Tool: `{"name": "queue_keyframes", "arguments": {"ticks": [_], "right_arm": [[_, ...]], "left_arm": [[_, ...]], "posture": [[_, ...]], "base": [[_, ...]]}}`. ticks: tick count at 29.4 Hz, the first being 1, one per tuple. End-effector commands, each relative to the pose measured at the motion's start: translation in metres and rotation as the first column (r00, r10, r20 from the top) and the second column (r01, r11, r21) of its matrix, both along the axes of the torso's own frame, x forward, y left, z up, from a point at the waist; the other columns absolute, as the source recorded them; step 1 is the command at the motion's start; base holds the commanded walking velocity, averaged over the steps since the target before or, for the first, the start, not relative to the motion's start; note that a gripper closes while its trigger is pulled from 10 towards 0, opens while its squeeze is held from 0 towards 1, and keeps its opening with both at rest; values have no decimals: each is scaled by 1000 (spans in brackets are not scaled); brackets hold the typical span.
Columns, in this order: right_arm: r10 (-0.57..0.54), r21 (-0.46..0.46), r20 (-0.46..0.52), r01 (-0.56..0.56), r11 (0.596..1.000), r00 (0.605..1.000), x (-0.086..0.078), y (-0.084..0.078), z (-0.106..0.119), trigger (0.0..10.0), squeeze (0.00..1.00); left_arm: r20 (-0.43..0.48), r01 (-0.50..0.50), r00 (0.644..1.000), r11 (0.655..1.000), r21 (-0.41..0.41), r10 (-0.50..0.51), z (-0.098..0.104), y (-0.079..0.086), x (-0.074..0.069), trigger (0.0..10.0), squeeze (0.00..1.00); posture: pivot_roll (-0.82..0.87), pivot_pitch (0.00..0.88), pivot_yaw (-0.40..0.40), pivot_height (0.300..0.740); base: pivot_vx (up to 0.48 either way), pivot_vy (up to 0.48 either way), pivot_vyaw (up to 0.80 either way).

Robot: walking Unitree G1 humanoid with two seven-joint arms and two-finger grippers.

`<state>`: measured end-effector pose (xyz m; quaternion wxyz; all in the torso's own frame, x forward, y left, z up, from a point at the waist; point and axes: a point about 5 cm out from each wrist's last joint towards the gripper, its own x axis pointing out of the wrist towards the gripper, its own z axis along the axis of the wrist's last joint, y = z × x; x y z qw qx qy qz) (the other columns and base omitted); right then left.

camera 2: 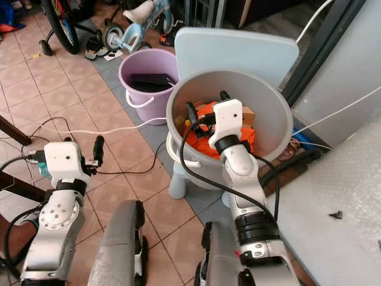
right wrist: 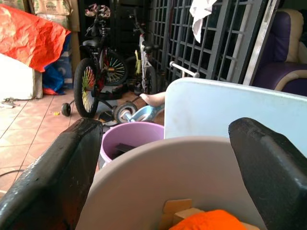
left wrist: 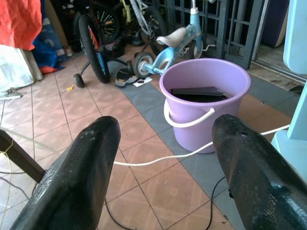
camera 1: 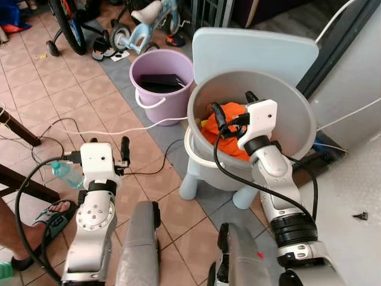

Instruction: Clothes washing

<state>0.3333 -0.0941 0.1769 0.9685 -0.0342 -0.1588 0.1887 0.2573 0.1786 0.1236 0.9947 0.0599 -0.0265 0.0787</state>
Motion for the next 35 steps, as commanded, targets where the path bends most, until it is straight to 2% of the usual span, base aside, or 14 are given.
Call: {"name": "queue_keyframes", "arguments": {"ticks": [1, 10, 11, 14, 18, 20, 23, 25, 27, 30, 33, 34, 35], "right_arm": [[-35, -15, -20, 35, 999, 999, -2, -13, -8, 10000, 0], [-33, -23, -23, 33, 999, 999, -2, -13, -9, 10000, 0], [-34, -32, -25, 33, 999, 999, -2, -13, -10, 10000, 0], [-34, -33, -30, 33, 999, 999, -2, -14, -10, 10000, 0], [-51, -75, -100, 43, 996, 994, 3, -18, -16, 10000, 0], [-78, -166, -212, 43, 985, 974, 11, -24, -30, 10000, 0], [-72, -151, -260, 33, 988, 963, 14, -27, -34, 10000, 0], [-93, -215, -317, 25, 976, 944, 19, -30, -42, 10000, 0], [-99, -225, -368, 14, 974, 925, 24, -33, -46, 10000, 0], [-100, -302, -471, -54, 952, 876, 28, -35, -57, 10000, 0], [-110, -311, -536, -75, 947, 837, 28, -35, -64, 10000, 0], [-91, -331, -554, -119, 936, 827, 27, -32, -68, 10000, 0], [-86, -336, -559, -131, 933, 825, 27, -31, -69, 10000, 0]], "left_arm": [[0, 29, 1000, 999, -13, -29, -1, -9, -1, 10000, 0], [-6, 33, 999, 999, -20, -33, -2, -9, -1, 10000, 0], [-11, 38, 999, 998, -40, -38, -3, -11, -2, 10000, 0], [-21, 34, 999, 999, -34, -35, -5, -11, -4, 10000, 0], [-64, 23, 998, 999, -28, -24, -10, -11, -11, 10000, 0], [-94, 21, 995, 999, -27, -23, -12, -9, -18, 10000, 0], [-108, 20, 994, 999, -31, -23, -12, -8, -26, 10000, 0], [-127, 16, 992, 999, -38, -21, -13, -6, -33, 10000, 0], [-151, 9, 988, 999, -40, -15, -15, -4, -46, 10000, 0], [-219, 24, 975, 999, -47, -34, -20, -7, -71, 10000, 0], [-249, 22, 968, 998, -54, -35, -21, -8, -83, 10000, 0], [-270, 22, 962, 998, -60, -38, -21, -8, -92, 10000, 0], [-276, 22, 960, 998, -62, -38, -21, -9, -95, 10000, 0]], "posture": [[23, 203, -27, 611], [24, 206, -29, 611], [26, 208, -31, 611], [28, 210, -33, 611], [52, 233, -50, 611], [81, 265, -68, 611], [96, 291, -79, 611], [104, 314, -86, 611], [108, 357, -100, 611], [110, 407, -129, 611], [107, 426, -140, 611], [106, 455, -162, 611], [106, 455, -162, 611]], "base": [[405, 0, 0], [352, 0, 0], [0, 0, 0], [0, 0, 0], [0, 0, 0], [0, 0, 0], [0, 0, 0], [0, 0, 0], [0, 0, 0], [0, 0, 0], [0, 0, 0], [0, 0, 0], [0, 0, 0]]}}
